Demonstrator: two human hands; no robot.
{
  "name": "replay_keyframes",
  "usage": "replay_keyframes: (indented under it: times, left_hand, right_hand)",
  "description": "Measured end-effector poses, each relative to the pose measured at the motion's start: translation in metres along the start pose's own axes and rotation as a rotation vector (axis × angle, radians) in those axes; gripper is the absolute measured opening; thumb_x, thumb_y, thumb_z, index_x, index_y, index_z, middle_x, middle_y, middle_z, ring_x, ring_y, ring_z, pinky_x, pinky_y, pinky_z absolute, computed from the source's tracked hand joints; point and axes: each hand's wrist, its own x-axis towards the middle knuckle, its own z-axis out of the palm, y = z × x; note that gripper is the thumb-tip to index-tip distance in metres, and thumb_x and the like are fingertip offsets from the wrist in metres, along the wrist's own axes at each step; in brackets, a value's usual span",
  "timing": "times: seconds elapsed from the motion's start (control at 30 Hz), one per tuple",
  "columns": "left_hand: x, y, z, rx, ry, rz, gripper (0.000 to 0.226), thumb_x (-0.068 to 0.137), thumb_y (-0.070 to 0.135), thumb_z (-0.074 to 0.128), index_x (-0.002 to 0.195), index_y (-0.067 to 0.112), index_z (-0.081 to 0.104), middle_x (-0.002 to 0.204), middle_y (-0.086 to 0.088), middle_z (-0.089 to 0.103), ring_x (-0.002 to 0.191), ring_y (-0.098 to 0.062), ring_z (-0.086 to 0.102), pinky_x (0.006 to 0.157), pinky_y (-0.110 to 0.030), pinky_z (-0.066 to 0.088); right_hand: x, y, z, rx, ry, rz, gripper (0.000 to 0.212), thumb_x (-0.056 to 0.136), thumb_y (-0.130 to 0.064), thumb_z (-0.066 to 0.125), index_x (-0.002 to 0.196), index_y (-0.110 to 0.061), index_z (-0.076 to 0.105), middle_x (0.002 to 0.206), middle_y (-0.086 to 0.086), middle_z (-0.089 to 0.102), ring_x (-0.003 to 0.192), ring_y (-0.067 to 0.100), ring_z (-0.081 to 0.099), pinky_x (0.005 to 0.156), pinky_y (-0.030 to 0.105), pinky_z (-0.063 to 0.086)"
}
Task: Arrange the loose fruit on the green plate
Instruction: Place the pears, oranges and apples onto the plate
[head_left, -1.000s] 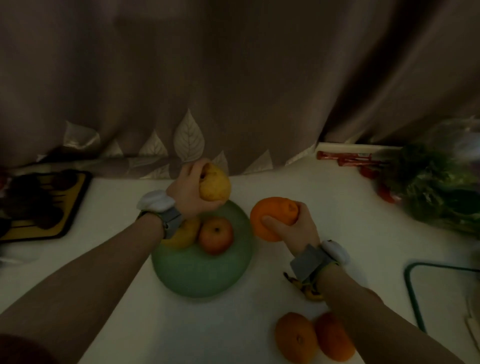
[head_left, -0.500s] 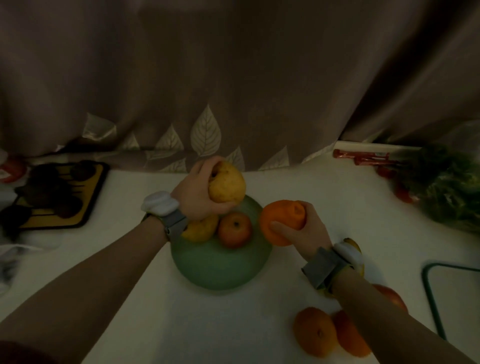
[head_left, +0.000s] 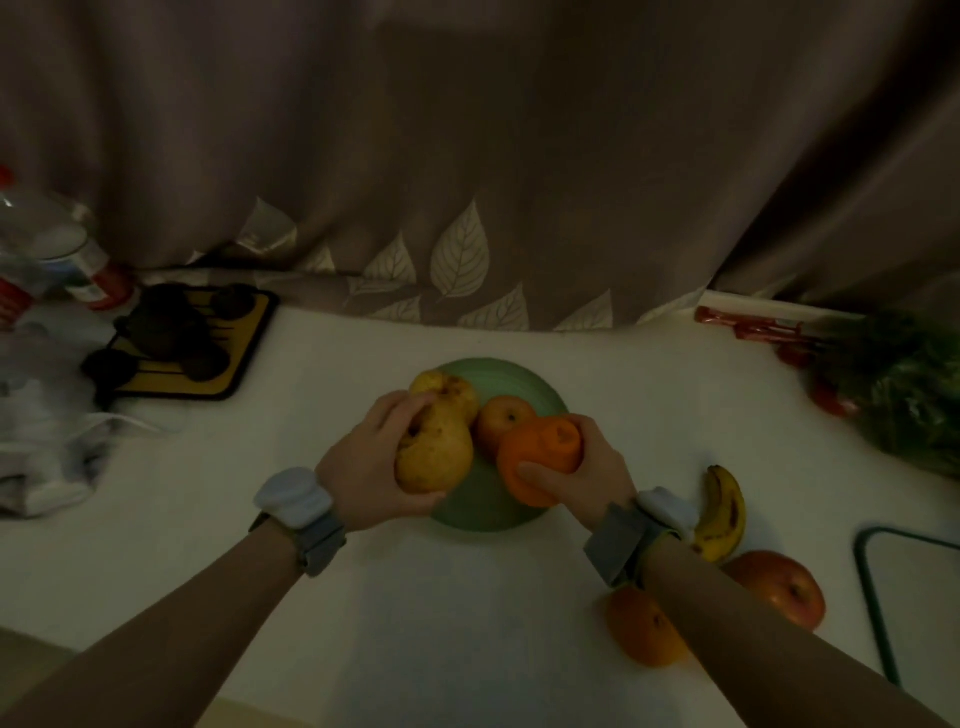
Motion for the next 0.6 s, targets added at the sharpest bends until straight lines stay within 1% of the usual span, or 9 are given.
replay_keyframes:
  times: [0.07, 0.13, 0.2, 0.23, 0.3, 0.33, 0.37, 0.47, 0.6]
  left_hand:
    - [-0.003, -0.002, 0.001, 0.012, -0.008, -0.021, 0.101, 0.049, 0.063, 0.062, 0.137, 0.032, 0.022, 0.139, -0.010, 0.031, 0.112, -0.027, 0.049, 0.082, -0.035, 0.049]
    - [-0.004, -0.002, 0.002, 0.016, -0.019, -0.038, 0.103, 0.049, 0.065, 0.060, 0.138, 0.029, 0.022, 0.140, -0.011, 0.030, 0.111, -0.028, 0.049, 0.083, -0.037, 0.050]
    - [-0.003, -0.003, 0.005, 0.029, -0.060, -0.040, 0.102, 0.050, 0.066, 0.059, 0.138, 0.031, 0.020, 0.141, -0.011, 0.029, 0.114, -0.030, 0.048, 0.086, -0.042, 0.051]
    - [-0.003, -0.003, 0.008, 0.036, -0.092, -0.032, 0.101, 0.050, 0.066, 0.058, 0.137, 0.035, 0.018, 0.142, -0.010, 0.028, 0.116, -0.030, 0.048, 0.088, -0.043, 0.051]
    - [-0.003, -0.004, 0.015, 0.062, -0.135, -0.002, 0.096, 0.051, 0.066, 0.058, 0.133, 0.044, 0.014, 0.144, -0.010, 0.028, 0.118, -0.031, 0.047, 0.090, -0.043, 0.049]
    - [-0.002, -0.005, 0.018, 0.077, -0.138, 0.007, 0.095, 0.051, 0.066, 0.058, 0.132, 0.045, 0.011, 0.144, -0.010, 0.029, 0.118, -0.031, 0.047, 0.090, -0.042, 0.049]
    - [-0.001, -0.006, 0.020, 0.086, -0.135, 0.010, 0.095, 0.052, 0.066, 0.058, 0.131, 0.045, 0.010, 0.144, -0.010, 0.029, 0.117, -0.032, 0.048, 0.089, -0.042, 0.049]
    - [0.002, -0.008, 0.021, 0.078, -0.126, 0.015, 0.096, 0.052, 0.065, 0.060, 0.131, 0.044, 0.010, 0.143, -0.009, 0.030, 0.116, -0.031, 0.049, 0.087, -0.042, 0.051]
    - [0.005, -0.010, 0.023, 0.112, -0.125, 0.040, 0.095, 0.051, 0.066, 0.060, 0.130, 0.042, 0.013, 0.141, -0.009, 0.034, 0.111, -0.031, 0.053, 0.082, -0.044, 0.053]
  right_hand:
    - [-0.002, 0.000, 0.004, -0.028, -0.028, -0.025, 0.067, 0.066, -0.024, 0.080, 0.122, -0.018, 0.044, 0.122, 0.011, 0.058, 0.107, 0.029, 0.055, 0.088, 0.039, 0.047]
    - [-0.004, 0.000, 0.009, -0.054, -0.054, -0.043, 0.070, 0.065, -0.024, 0.081, 0.125, -0.017, 0.043, 0.123, 0.011, 0.058, 0.110, 0.030, 0.055, 0.085, 0.033, 0.044]
    - [-0.007, 0.001, 0.015, -0.082, -0.075, -0.056, 0.072, 0.064, -0.025, 0.081, 0.126, -0.018, 0.043, 0.122, 0.010, 0.058, 0.111, 0.028, 0.055, 0.084, 0.028, 0.040]
    - [-0.008, 0.002, 0.018, -0.092, -0.086, -0.059, 0.073, 0.064, -0.026, 0.082, 0.125, -0.018, 0.043, 0.120, 0.009, 0.059, 0.111, 0.028, 0.055, 0.083, 0.027, 0.039]
    - [-0.010, 0.005, 0.021, -0.113, -0.102, -0.068, 0.076, 0.058, -0.033, 0.083, 0.123, -0.020, 0.045, 0.115, 0.006, 0.060, 0.109, 0.027, 0.057, 0.081, 0.026, 0.038]
    - [-0.010, 0.007, 0.021, -0.124, -0.102, -0.072, 0.078, 0.056, -0.036, 0.082, 0.123, -0.021, 0.045, 0.115, 0.006, 0.060, 0.108, 0.027, 0.057, 0.081, 0.026, 0.038]
    - [-0.010, 0.008, 0.020, -0.130, -0.097, -0.069, 0.078, 0.056, -0.036, 0.082, 0.123, -0.022, 0.045, 0.117, 0.007, 0.061, 0.108, 0.026, 0.057, 0.081, 0.026, 0.038]
    - [-0.007, 0.011, 0.019, -0.139, -0.105, -0.073, 0.074, 0.062, -0.027, 0.082, 0.124, -0.023, 0.043, 0.120, 0.008, 0.059, 0.109, 0.026, 0.056, 0.083, 0.026, 0.038]
    - [-0.005, 0.013, 0.019, -0.133, -0.127, -0.064, 0.077, 0.061, -0.031, 0.082, 0.126, -0.024, 0.041, 0.120, 0.005, 0.058, 0.110, 0.024, 0.055, 0.085, 0.026, 0.039]
